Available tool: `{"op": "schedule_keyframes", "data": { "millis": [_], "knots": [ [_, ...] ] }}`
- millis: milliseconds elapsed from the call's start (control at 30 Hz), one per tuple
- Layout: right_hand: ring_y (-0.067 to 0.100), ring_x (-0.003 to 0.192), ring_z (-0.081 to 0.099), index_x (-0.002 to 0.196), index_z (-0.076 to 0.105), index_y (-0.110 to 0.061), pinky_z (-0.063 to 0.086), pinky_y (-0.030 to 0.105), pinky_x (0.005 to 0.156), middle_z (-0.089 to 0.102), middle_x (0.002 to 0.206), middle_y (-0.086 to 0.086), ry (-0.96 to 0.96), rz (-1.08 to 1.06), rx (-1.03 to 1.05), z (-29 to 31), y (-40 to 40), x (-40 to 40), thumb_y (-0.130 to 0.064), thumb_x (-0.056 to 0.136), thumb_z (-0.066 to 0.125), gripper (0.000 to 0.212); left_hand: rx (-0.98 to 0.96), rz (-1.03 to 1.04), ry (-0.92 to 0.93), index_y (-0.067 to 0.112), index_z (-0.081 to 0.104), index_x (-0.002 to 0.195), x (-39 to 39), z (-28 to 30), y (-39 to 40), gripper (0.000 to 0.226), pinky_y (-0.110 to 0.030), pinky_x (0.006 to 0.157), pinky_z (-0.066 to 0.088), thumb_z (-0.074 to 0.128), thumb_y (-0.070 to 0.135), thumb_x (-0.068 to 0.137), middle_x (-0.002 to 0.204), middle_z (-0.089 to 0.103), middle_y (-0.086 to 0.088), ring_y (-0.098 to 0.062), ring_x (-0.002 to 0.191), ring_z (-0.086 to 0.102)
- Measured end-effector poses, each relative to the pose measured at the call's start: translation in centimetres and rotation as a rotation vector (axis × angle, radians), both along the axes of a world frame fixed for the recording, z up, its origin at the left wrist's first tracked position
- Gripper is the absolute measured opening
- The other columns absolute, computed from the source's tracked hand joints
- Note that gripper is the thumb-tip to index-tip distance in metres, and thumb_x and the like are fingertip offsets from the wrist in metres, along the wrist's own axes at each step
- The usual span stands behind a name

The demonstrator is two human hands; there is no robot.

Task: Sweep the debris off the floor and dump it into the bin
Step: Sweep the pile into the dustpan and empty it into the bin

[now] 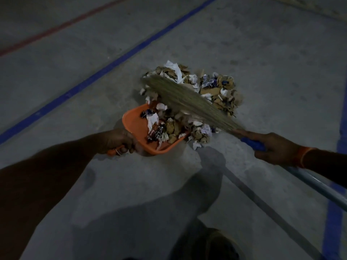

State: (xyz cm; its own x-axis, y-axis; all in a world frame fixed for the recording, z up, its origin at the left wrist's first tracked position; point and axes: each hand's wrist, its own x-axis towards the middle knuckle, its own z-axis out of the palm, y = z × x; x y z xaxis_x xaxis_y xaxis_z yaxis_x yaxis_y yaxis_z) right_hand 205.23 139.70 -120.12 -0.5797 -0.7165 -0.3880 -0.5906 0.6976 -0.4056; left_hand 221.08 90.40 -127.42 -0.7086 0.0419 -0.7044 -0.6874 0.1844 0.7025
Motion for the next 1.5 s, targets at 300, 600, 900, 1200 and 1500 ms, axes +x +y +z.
{"op": "schedule_keyframes", "data": {
  "millis": [300, 600, 900, 1200, 1500],
  "knots": [
    [0.01, 0.052, 0.061, 0.143, 0.014, -0.057, 0.043, 0.006, 0.053, 0.065, 0.093, -0.017, 0.089, -0.018, 0.001, 1.6, -5.2, -2.8, -0.008, 0.088, 0.062, 0.089, -0.027, 0.066, -0.022, -0.006, 0.07, 0.081, 2.4, 0.5, -2.6, 0.03, -0.016, 0.034, 0.035, 0.041, -0.015, 0.086, 0.063, 0.063, -0.015, -0.011, 0.036, 0.045],
    [0.018, 0.042, 0.053, 0.141, 0.023, -0.06, 0.053, 0.035, 0.049, 0.061, 0.084, -0.006, -0.109, -0.017, 0.114, 0.8, -10.6, -5.0, -0.001, 0.093, 0.054, 0.082, -0.049, 0.124, -0.042, -0.01, 0.069, 0.092, 3.1, -0.2, -5.3, 0.027, -0.016, 0.035, 0.035, 0.044, -0.015, 0.085, 0.069, 0.064, -0.015, -0.01, 0.039, 0.045],
    [0.007, 0.046, 0.055, 0.142, 0.025, -0.058, 0.051, 0.021, 0.051, 0.063, 0.07, 0.002, -0.2, 0.051, 0.197, -1.1, -9.8, -2.5, -0.01, 0.089, 0.058, 0.079, 0.034, 0.147, -0.055, 0.006, 0.078, 0.074, 1.8, -2.3, -5.8, 0.039, -0.014, 0.037, 0.032, 0.046, -0.013, 0.086, 0.068, 0.062, -0.013, -0.009, 0.039, 0.043],
    [0.004, 0.054, 0.059, 0.135, 0.025, -0.06, 0.047, 0.016, 0.054, 0.061, 0.077, -0.041, -0.217, 0.07, 0.109, 1.3, -8.2, 1.3, -0.003, 0.09, 0.056, 0.079, 0.02, 0.127, -0.046, 0.008, 0.079, 0.069, 1.6, -0.6, -5.2, 0.048, -0.015, 0.033, 0.031, 0.041, -0.011, 0.09, 0.064, 0.063, -0.011, -0.007, 0.036, 0.042],
    [0.022, 0.045, 0.054, 0.14, 0.025, -0.064, 0.053, 0.032, 0.048, 0.069, 0.073, 0.001, -0.266, 0.005, -0.04, 3.5, -5.7, 2.7, 0.004, 0.089, 0.05, 0.089, -0.013, 0.118, -0.022, -0.005, 0.071, 0.086, 1.6, 0.7, -4.5, 0.03, -0.016, 0.032, 0.033, 0.042, -0.01, 0.09, 0.068, 0.061, -0.013, -0.007, 0.038, 0.045]
  ]
}}
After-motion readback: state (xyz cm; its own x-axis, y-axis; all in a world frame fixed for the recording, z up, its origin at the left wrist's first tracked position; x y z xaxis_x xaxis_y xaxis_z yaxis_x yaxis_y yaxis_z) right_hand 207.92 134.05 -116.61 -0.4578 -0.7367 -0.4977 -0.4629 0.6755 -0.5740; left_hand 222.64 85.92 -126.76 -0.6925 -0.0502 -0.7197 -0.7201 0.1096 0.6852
